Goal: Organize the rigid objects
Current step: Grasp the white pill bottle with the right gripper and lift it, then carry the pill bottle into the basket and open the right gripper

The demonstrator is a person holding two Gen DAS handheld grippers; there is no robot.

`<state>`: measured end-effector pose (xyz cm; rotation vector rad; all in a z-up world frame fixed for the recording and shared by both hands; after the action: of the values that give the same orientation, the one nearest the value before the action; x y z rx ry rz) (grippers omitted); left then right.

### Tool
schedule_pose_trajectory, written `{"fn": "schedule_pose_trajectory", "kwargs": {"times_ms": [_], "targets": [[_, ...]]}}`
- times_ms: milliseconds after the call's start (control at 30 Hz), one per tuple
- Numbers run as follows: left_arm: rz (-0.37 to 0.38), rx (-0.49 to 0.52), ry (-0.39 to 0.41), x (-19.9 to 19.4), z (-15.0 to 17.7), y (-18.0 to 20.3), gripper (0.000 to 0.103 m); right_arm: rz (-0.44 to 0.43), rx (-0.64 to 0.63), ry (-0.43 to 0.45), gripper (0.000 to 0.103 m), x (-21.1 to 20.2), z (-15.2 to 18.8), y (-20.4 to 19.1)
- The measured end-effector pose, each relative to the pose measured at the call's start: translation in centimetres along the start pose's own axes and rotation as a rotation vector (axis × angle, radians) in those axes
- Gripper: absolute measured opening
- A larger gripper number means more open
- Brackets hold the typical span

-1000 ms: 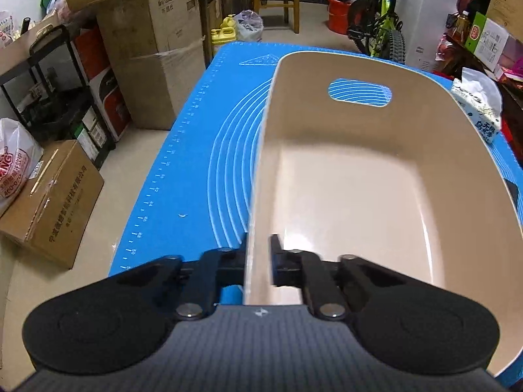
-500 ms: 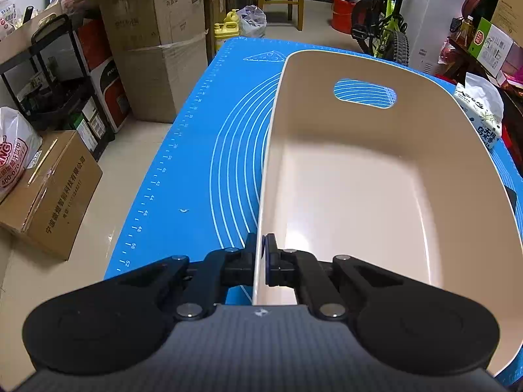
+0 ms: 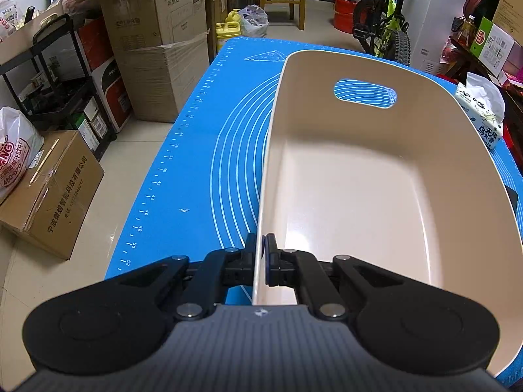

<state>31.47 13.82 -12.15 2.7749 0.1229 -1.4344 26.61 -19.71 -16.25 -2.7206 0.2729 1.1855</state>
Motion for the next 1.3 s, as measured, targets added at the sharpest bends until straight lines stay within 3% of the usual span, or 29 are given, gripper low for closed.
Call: {"fn": "schedule_pose_trajectory", "kwargs": {"times_ms": [367, 667, 1000, 1300], "targets": [[0.0, 0.0, 0.0, -0.1, 0.0, -0.1, 0.005, -0.038, -0.048, 0.16, 0.064, -3.6, -6.0, -2.5], [0.0, -0.001, -0.002, -0.1, 0.0, 0.0, 0.005, -0.148, -0.13, 0.235, 0.064, -4.8, -11.1, -8.2], [0.0, 0.001, -0.003, -0.2, 0.0, 0.1, 0.005, -0.264, -0.328, 0.163, 0.065, -3.1, -10.0, -17.4], [-0.001, 0.001, -0.005, -0.2, 0.1, 0.3, 0.005, -0.273, -0.427, 0.037, 0.064, -0.1, -7.2, -20.6]]}}
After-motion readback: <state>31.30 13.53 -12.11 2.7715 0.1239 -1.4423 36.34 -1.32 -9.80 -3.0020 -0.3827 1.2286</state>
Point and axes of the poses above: each gripper's, at about its wrist camera, not at the fingertips, and x roughly the way its jaws point, y to its right, z to its underside, the point moved 8 cm from there along x, roughly the way its jaws point, and after that the axes turned 2 degrees about -z, right-handed, at the moved point
